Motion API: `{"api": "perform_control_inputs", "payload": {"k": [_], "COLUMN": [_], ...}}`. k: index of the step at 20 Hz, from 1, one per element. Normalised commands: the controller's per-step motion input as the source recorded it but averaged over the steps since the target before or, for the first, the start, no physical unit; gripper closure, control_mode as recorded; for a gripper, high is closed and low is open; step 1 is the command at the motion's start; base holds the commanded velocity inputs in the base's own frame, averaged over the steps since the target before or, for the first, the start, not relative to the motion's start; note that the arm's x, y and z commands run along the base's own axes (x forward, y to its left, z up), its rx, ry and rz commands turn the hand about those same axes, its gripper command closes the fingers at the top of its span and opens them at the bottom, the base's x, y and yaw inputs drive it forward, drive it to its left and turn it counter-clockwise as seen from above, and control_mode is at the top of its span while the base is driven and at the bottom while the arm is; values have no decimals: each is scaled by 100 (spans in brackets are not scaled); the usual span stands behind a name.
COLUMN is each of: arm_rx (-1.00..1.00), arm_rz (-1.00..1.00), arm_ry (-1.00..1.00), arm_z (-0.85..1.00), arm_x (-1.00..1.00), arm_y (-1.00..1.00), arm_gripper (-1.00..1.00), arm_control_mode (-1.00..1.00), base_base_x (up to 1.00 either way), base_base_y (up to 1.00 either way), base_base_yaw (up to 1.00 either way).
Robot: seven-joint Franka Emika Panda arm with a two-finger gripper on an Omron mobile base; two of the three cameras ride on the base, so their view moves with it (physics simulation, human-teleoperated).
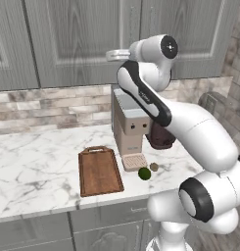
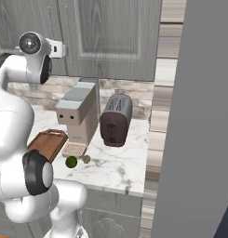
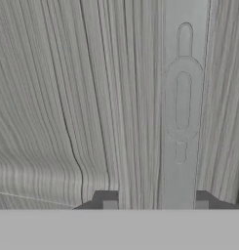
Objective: Open the cabinet. Place the bowl and condiment on the counter. Then place the lime and garlic on the cutting board.
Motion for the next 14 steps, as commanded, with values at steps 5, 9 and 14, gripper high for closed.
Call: {"api": "perform_control_inputs", "payload": {"k": [5,9,14], "arm_rx": [-2,-1,0], "arm_rz": [0,-5,-9], "arm_ry": [0,-1,-1], "arm_z": [0,0,0], "arm_x": [-27,-34,-50], "arm_y": [100,100,100], "arm_gripper": [100,100,100], "arm_control_mode": [-100,-100,-100], "base_base_x": [0,0,0], "base_base_y": [0,0,0], "base_base_yaw": [0,0,0]}}
